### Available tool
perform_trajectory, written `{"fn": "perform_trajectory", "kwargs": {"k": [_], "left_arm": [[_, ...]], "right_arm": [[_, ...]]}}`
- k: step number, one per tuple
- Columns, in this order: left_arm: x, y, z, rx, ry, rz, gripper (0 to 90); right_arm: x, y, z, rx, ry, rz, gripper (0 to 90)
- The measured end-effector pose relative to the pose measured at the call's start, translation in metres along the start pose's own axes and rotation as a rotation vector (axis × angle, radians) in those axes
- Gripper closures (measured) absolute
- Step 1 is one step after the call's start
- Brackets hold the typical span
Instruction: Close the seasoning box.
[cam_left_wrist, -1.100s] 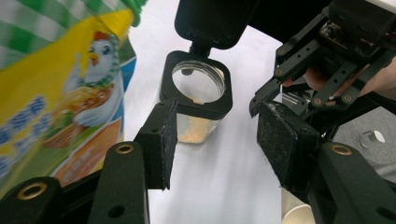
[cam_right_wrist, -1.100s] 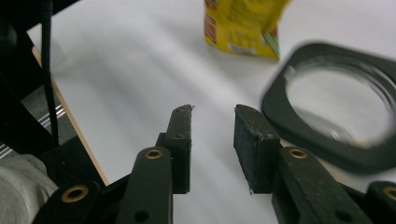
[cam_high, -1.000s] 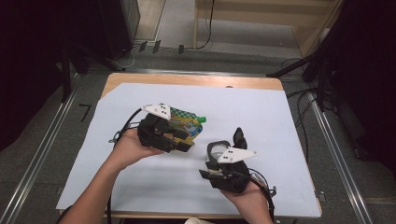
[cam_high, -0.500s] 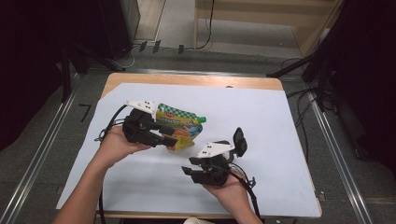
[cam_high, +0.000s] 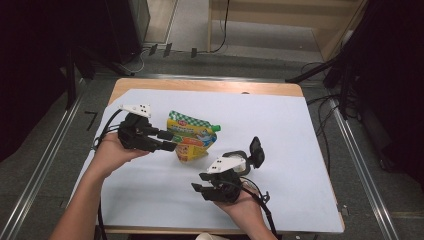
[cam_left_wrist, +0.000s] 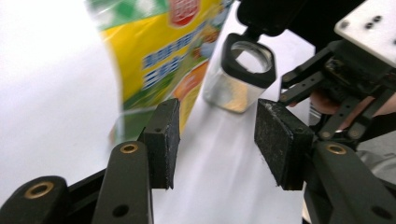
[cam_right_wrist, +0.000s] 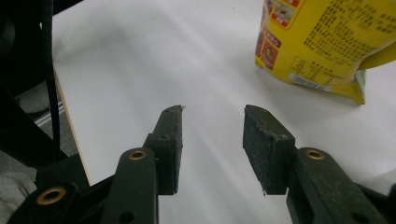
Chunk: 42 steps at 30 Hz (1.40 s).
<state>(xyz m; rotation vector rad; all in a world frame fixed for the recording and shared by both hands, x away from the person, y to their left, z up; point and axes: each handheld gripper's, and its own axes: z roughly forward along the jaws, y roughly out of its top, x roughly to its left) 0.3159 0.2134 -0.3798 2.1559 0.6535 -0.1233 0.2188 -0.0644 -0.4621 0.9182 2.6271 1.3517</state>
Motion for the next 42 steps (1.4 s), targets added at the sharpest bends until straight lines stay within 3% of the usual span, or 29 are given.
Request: {"fn": "perform_trajectory", "kwargs": {"k": [5, 14, 26, 30, 33, 36, 42], "left_arm": [[0.013, -0.006, -0.011, 0.000, 0.039, -0.022, 51.1], [0.029, -0.003, -0.003, 0.003, 0.069, -0.028, 48.1], [0.031, 0.013, 0.022, -0.007, 0.015, -0.001, 54.2], [0.032, 0.015, 0.029, -0.004, -0.002, -0.019, 56.2], [0.031, 0.016, 0.033, -0.018, -0.005, -0.016, 62.8], [0.029, 0.016, 0.037, -0.017, -0.007, 0.025, 69.3], [0.030, 0.014, 0.039, -0.025, -0.026, 0.025, 77.8]], "right_arm": [[0.005, -0.003, 0.007, 0.015, 0.010, -0.028, 55.0], [0.005, -0.006, 0.011, -0.011, 0.025, -0.016, 56.6], [0.002, -0.012, 0.016, -0.015, 0.012, -0.020, 55.6], [0.004, -0.014, 0.018, -0.010, 0.016, -0.025, 54.5], [0.005, -0.014, 0.020, -0.006, 0.018, -0.024, 54.5], [0.005, -0.015, 0.021, -0.002, 0.016, -0.024, 54.6], [0.004, -0.016, 0.021, -0.003, 0.016, -0.019, 54.3]]}}
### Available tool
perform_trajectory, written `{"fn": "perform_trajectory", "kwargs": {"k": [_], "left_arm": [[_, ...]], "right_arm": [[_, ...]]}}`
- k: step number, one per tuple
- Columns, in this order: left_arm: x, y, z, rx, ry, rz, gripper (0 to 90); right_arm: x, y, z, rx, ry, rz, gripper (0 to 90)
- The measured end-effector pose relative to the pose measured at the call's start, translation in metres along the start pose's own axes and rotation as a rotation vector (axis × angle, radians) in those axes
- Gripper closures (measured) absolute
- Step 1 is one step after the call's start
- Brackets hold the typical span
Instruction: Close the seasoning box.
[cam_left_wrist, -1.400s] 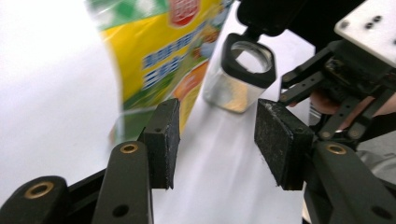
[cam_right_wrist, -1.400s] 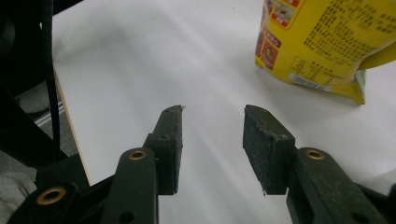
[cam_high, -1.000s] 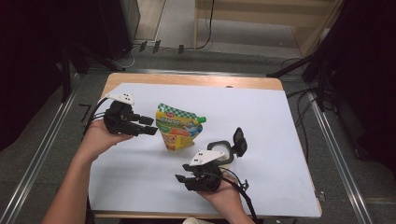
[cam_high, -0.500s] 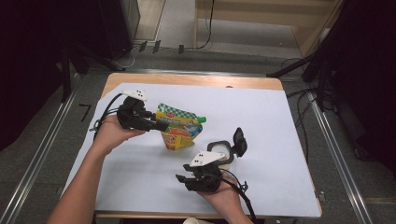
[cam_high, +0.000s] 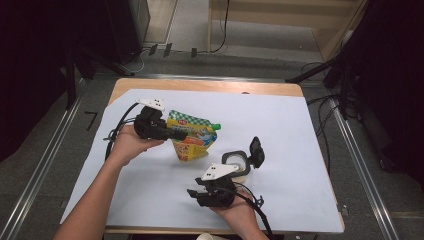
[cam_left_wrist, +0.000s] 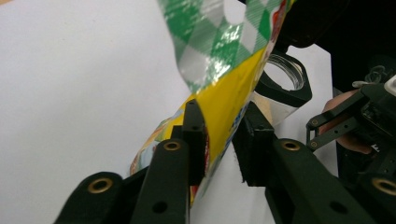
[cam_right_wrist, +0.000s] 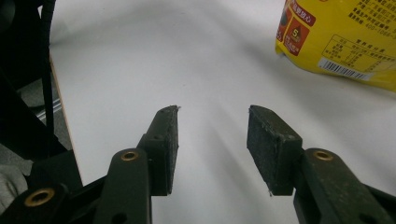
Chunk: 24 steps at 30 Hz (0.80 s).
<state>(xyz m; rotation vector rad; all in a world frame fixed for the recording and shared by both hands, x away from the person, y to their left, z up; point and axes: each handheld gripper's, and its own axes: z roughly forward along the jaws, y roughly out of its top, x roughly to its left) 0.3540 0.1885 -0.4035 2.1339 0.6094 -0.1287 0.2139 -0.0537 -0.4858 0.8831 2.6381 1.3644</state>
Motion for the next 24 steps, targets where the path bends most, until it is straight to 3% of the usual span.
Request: {"fn": "perform_trajectory", "kwargs": {"k": [5, 7, 8, 9, 11, 14, 21, 24], "left_arm": [[-0.003, 0.000, -0.001, -0.005, 0.021, 0.051, 87.5], [-0.004, 0.001, -0.002, 0.002, 0.031, 0.044, 89.2], [-0.005, 0.003, -0.003, 0.011, 0.044, 0.012, 89.5], [-0.005, 0.003, -0.003, 0.011, 0.044, 0.012, 89.7], [-0.005, 0.005, -0.004, 0.017, 0.075, -0.029, 89.7], [-0.010, 0.008, -0.005, 0.004, 0.115, -0.035, 90.0], [-0.018, 0.014, -0.011, -0.012, 0.125, -0.044, 90.0], [-0.023, 0.017, -0.021, -0.039, 0.094, -0.063, 90.0]], "right_arm": [[-0.001, 0.000, 0.000, -0.012, 0.004, 0.005, 53.7], [-0.001, -0.001, -0.001, -0.020, 0.001, 0.002, 53.6], [-0.001, 0.000, -0.001, -0.022, 0.000, 0.002, 53.6], [-0.001, 0.000, -0.001, -0.022, 0.000, 0.002, 53.6], [0.000, 0.000, -0.001, -0.031, 0.001, -0.007, 53.4], [0.000, 0.000, 0.000, -0.039, -0.002, -0.019, 53.0], [0.000, 0.000, 0.003, -0.040, -0.015, -0.021, 51.9], [-0.001, 0.002, 0.006, -0.053, -0.029, -0.008, 51.9]]}}
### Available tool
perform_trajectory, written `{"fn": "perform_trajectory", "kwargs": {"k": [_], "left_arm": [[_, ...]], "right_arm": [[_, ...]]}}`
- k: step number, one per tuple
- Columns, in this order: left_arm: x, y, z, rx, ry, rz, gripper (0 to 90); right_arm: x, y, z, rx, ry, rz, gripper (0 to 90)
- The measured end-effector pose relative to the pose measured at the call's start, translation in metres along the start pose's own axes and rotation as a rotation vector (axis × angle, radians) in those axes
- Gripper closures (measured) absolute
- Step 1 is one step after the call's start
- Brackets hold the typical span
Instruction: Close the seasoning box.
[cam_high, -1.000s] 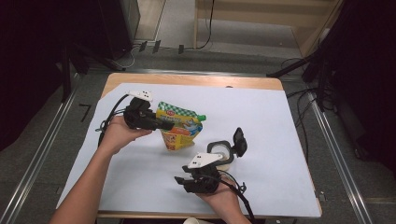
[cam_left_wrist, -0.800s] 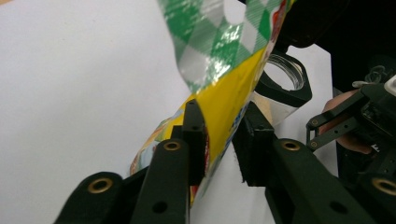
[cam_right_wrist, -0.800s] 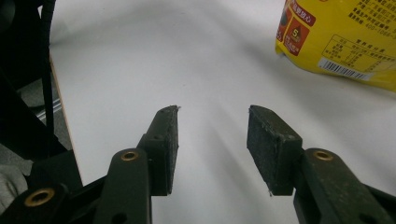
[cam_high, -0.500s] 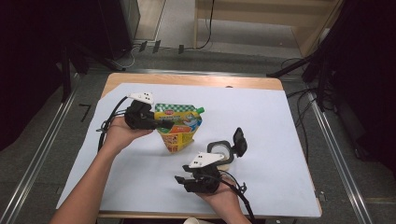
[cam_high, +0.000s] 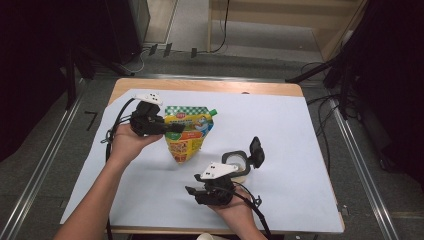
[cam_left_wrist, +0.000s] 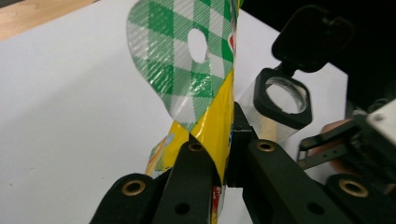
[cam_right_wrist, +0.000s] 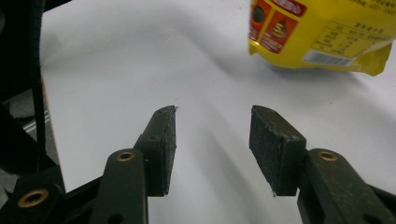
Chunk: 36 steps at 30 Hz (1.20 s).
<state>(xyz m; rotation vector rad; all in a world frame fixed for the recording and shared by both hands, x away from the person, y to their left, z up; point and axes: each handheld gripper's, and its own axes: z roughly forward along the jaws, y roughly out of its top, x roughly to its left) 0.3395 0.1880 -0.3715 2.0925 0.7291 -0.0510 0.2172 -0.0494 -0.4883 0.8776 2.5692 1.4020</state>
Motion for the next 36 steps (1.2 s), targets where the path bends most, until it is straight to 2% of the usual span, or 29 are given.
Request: {"fn": "perform_trajectory", "kwargs": {"k": [5, 6, 9, 12, 16, 21, 24, 28, 32, 33, 34, 35, 36], "left_arm": [[-0.008, 0.002, -0.011, -0.020, -0.019, -0.006, 90.0], [-0.016, 0.004, -0.019, -0.020, -0.016, -0.003, 90.0], [-0.022, 0.005, -0.025, -0.023, -0.018, 0.002, 90.0], [-0.032, 0.003, -0.038, -0.023, -0.025, -0.015, 90.0], [-0.037, 0.001, -0.050, -0.032, -0.030, -0.043, 90.0], [-0.041, 0.001, -0.057, -0.039, -0.042, -0.047, 90.0], [-0.044, 0.002, -0.058, -0.037, -0.068, -0.047, 90.0], [-0.047, 0.002, -0.058, -0.026, -0.092, -0.050, 90.0], [-0.050, 0.003, -0.059, -0.020, -0.116, -0.060, 90.0], [-0.052, 0.004, -0.059, -0.017, -0.125, -0.063, 90.0], [-0.052, 0.004, -0.060, -0.015, -0.145, -0.069, 90.0], [-0.052, 0.004, -0.060, -0.015, -0.145, -0.069, 90.0], [-0.052, 0.004, -0.062, -0.008, -0.166, -0.088, 90.0]], "right_arm": [[-0.001, 0.001, 0.003, -0.014, -0.021, 0.018, 50.8], [-0.001, 0.002, 0.004, -0.021, -0.038, 0.027, 50.9], [-0.001, 0.005, 0.007, -0.029, -0.044, 0.032, 51.3], [-0.003, 0.012, 0.014, -0.034, -0.065, 0.033, 49.2], [-0.005, 0.015, 0.022, -0.043, -0.102, 0.048, 46.3], [-0.006, 0.015, 0.032, -0.042, -0.127, 0.069, 47.4], [-0.010, 0.016, 0.042, -0.039, -0.121, 0.100, 50.1], [-0.008, 0.017, 0.045, -0.085, -0.173, 0.087, 56.5], [-0.009, 0.016, 0.047, -0.118, -0.189, 0.124, 63.5], [-0.009, 0.016, 0.047, -0.118, -0.189, 0.124, 63.5], [-0.009, 0.014, 0.046, -0.142, -0.204, 0.119, 66.0], [-0.009, 0.014, 0.046, -0.142, -0.204, 0.119, 66.0], [-0.008, 0.013, 0.044, -0.174, -0.219, 0.109, 67.1]]}}
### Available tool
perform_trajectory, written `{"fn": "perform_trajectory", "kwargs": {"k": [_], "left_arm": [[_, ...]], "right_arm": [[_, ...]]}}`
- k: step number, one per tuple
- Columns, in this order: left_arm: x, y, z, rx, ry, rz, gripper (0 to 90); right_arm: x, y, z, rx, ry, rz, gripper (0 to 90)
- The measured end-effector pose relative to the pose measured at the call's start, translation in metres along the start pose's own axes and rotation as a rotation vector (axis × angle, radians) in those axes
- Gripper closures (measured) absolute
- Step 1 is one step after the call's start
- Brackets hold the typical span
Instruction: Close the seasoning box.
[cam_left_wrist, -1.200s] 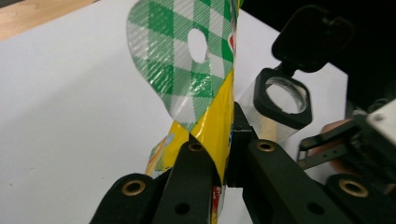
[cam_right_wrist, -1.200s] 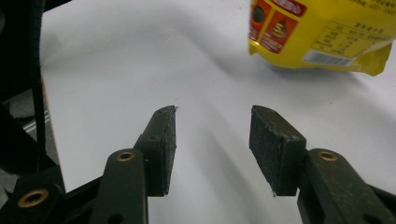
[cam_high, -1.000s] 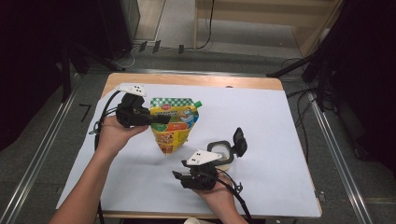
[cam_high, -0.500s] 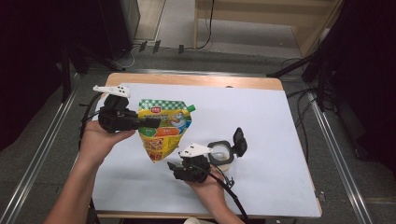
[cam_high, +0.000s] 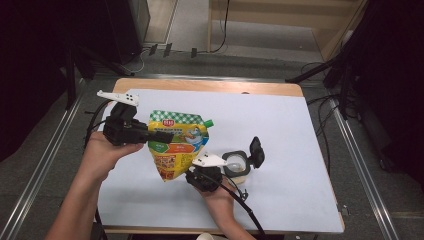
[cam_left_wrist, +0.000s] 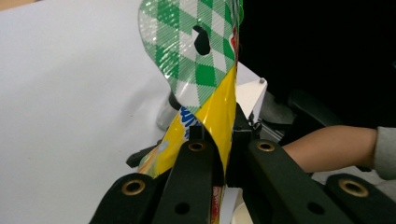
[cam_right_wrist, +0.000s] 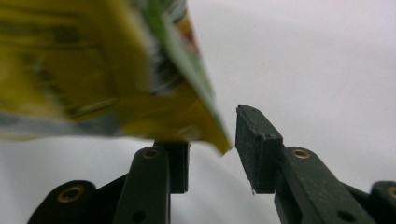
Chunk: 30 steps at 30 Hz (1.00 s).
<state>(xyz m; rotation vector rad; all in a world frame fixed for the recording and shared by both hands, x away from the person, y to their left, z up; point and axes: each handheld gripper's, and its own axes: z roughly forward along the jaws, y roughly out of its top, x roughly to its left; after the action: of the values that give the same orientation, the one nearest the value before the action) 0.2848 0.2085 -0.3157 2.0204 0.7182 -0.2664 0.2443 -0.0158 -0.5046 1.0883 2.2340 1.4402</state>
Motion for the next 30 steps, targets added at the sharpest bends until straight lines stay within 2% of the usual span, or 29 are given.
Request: {"fn": "perform_trajectory", "kwargs": {"k": [3, 4, 6, 8, 9, 10, 12, 14, 18, 19, 20, 21, 22, 23, 26, 30], "left_arm": [[0.001, 0.000, -0.001, -0.001, -0.002, -0.015, 90.0], [0.002, 0.000, 0.000, 0.002, 0.009, -0.018, 90.0], [0.004, -0.001, 0.004, 0.011, 0.012, -0.019, 90.0], [0.004, -0.001, 0.008, 0.009, 0.016, -0.019, 90.0], [0.004, -0.001, 0.008, 0.009, 0.016, -0.019, 90.0], [0.002, 0.000, 0.013, 0.014, 0.037, -0.004, 90.0], [-0.001, 0.001, 0.017, 0.014, 0.045, 0.013, 90.0], [-0.002, 0.002, 0.020, 0.008, 0.044, 0.022, 90.0], [-0.005, 0.003, 0.031, -0.001, 0.074, 0.043, 88.5], [-0.005, 0.003, 0.031, -0.001, 0.074, 0.043, 87.9], [-0.004, 0.002, 0.037, 0.001, 0.078, 0.035, 87.4], [-0.004, 0.002, 0.037, 0.001, 0.078, 0.035, 86.9], [-0.002, 0.002, 0.044, 0.006, 0.074, 0.033, 86.2], [-0.002, 0.002, 0.044, 0.006, 0.074, 0.033, 85.8], [-0.001, 0.001, 0.060, 0.038, 0.085, 0.041, 84.2], [-0.001, 0.000, 0.068, 0.044, 0.082, 0.049, 83.5]], "right_arm": [[-0.001, -0.001, -0.001, -0.024, -0.009, -0.002, 67.5], [0.000, -0.002, -0.003, -0.032, 0.003, 0.002, 67.4], [0.003, -0.002, -0.004, -0.041, 0.025, -0.018, 66.4], [0.006, -0.002, -0.005, -0.036, 0.021, -0.059, 66.1], [0.006, -0.002, -0.005, -0.036, 0.021, -0.059, 66.1], [0.009, -0.002, -0.007, -0.018, 0.024, -0.085, 64.7], [0.011, -0.002, -0.009, -0.006, 0.034, -0.103, 59.2], [0.012, -0.001, -0.010, -0.002, 0.034, -0.111, 58.2], [0.021, -0.001, -0.020, -0.004, 0.028, -0.189, 57.0], [0.021, -0.001, -0.020, -0.004, 0.028, -0.189, 57.0], [0.026, -0.002, -0.024, -0.006, 0.025, -0.239, 56.2], [0.026, -0.002, -0.024, -0.006, 0.025, -0.239, 56.2], [0.030, -0.003, -0.027, -0.009, 0.021, -0.268, 56.3], [0.030, -0.003, -0.027, -0.009, 0.021, -0.268, 56.3], [0.033, -0.003, -0.029, -0.004, 0.058, -0.254, 57.5], [0.034, -0.002, -0.031, -0.002, 0.081, -0.237, 57.4]]}}
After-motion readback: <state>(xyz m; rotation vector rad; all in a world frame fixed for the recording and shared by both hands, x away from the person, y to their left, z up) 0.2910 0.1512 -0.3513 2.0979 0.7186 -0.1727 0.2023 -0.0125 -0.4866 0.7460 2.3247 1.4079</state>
